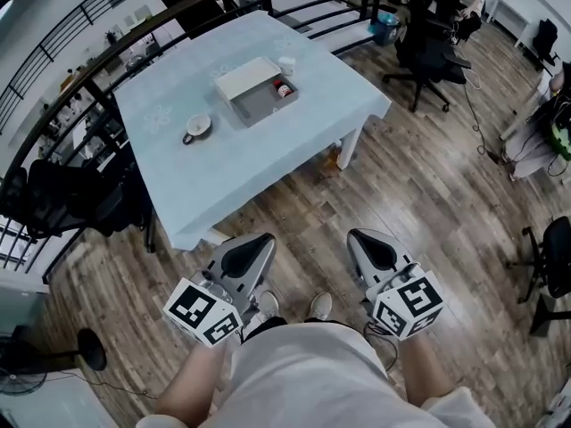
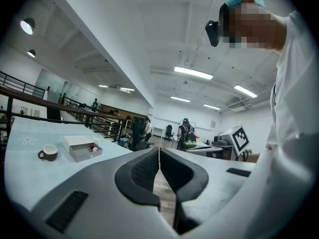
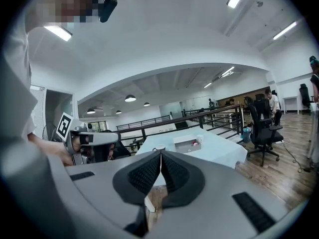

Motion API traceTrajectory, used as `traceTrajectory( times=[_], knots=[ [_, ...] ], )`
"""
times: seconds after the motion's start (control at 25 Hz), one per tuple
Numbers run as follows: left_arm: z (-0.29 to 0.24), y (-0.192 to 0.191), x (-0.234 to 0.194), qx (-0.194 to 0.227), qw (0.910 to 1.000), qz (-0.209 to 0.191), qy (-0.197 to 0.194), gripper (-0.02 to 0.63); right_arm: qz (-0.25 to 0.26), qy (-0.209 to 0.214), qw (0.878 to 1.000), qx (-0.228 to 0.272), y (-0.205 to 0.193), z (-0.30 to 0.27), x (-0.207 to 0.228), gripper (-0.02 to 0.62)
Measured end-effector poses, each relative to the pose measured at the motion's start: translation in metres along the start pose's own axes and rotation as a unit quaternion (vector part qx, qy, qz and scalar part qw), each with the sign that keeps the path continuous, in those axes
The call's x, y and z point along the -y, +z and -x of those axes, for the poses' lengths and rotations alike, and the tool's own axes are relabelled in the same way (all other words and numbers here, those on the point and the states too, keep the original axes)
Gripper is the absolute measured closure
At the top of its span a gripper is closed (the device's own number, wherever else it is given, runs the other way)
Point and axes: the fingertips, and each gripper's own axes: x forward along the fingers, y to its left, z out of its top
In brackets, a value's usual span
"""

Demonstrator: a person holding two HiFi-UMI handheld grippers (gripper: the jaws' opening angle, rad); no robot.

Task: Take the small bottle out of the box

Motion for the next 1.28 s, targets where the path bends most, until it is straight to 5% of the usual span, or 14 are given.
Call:
traceTrajectory(
  times=[0.76,1.28],
  knots=[
    [-0.050,0.004,0.007,0.003,1.0000,-0.005,0.001,0.578,-0.003,-0.009,1.000,-0.004,0.004,0.008,0.057,0.574],
    [-0.069,0.003,-0.041,0.008,0.9999,0.009,0.009,0.578,0.011,0.004,1.000,-0.022,0.008,-0.043,0.073,0.574]
  ],
)
